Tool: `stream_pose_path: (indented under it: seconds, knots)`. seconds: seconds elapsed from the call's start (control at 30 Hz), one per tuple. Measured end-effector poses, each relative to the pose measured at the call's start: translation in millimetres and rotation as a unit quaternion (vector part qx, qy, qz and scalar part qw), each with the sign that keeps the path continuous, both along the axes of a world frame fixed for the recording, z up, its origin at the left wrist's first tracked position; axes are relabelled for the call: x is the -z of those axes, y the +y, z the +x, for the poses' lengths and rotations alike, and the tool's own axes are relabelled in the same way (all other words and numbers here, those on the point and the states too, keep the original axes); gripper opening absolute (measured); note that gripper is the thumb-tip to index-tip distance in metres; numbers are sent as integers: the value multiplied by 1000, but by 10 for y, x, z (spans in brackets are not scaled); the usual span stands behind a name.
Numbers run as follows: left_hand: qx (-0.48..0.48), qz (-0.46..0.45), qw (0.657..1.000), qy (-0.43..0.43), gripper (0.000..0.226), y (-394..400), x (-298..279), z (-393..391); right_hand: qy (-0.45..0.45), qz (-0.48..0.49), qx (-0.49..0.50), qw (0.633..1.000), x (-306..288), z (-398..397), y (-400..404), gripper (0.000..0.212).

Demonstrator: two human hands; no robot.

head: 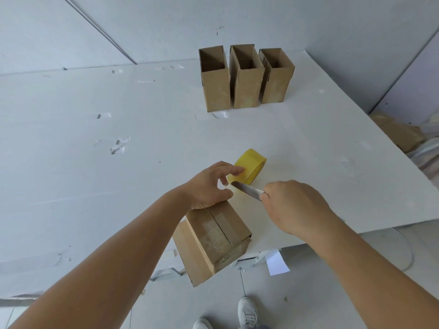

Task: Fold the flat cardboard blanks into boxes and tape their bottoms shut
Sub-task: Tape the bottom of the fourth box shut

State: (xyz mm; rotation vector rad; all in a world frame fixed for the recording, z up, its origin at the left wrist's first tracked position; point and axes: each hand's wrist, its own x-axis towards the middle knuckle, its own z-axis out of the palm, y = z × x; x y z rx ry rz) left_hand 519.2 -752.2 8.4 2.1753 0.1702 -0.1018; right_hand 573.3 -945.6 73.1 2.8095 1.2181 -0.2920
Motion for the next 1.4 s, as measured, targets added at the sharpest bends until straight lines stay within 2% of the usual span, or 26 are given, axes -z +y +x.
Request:
stream_pose_path:
  seconds: [0.13,0.27,0.53,0.67,0.8,0.87,1.0,1.07,1.1,1.17,1.23,1.3,1.37,1.4]
  knots:
    - [1,-5,1000,1,59,12,5,11,-37,-37,1,999,-83,-87,126,11]
    - [3,-10,1000,4,60,0,1,23,-58,-87,-10,994,-168,-174,228,21]
    - [14,2,1000,22,60,14,-25,20,6,-151,4,988,228,-38,327,24]
    - [9,3,1000,29,59,36,-38,27,39,-92,50,994,493,190,91,16]
    - [10,0,1000,23,61,29,-24,24,178,45,101,978,646,393,-101,29]
    - [11,2,1000,24,61,31,-18,25,210,57,90,972,732,441,-116,27]
    - [4,-5,1000,25,62,29,-26,16,177,13,68,982,912,563,-49,20]
    - [4,-3,1000,25,62,17,-31,14,116,66,98,986,903,551,-6,21]
    - [2,-5,1000,24,62,13,-33,16,121,134,129,975,866,506,42,24]
    - [0,-8,1000,22,62,12,-38,19,245,260,186,915,744,347,193,36]
    - [-3,-6,1000,20,61,8,-45,12,424,318,212,821,669,132,374,40]
    - [-6,-4,1000,16,60,6,-50,7,547,366,273,702,676,-22,494,33]
    - [-11,-8,1000,17,60,5,-56,1,593,409,336,606,696,-76,554,25]
    - [-13,-13,1000,20,60,4,-57,-1,602,416,353,583,711,-74,570,23]
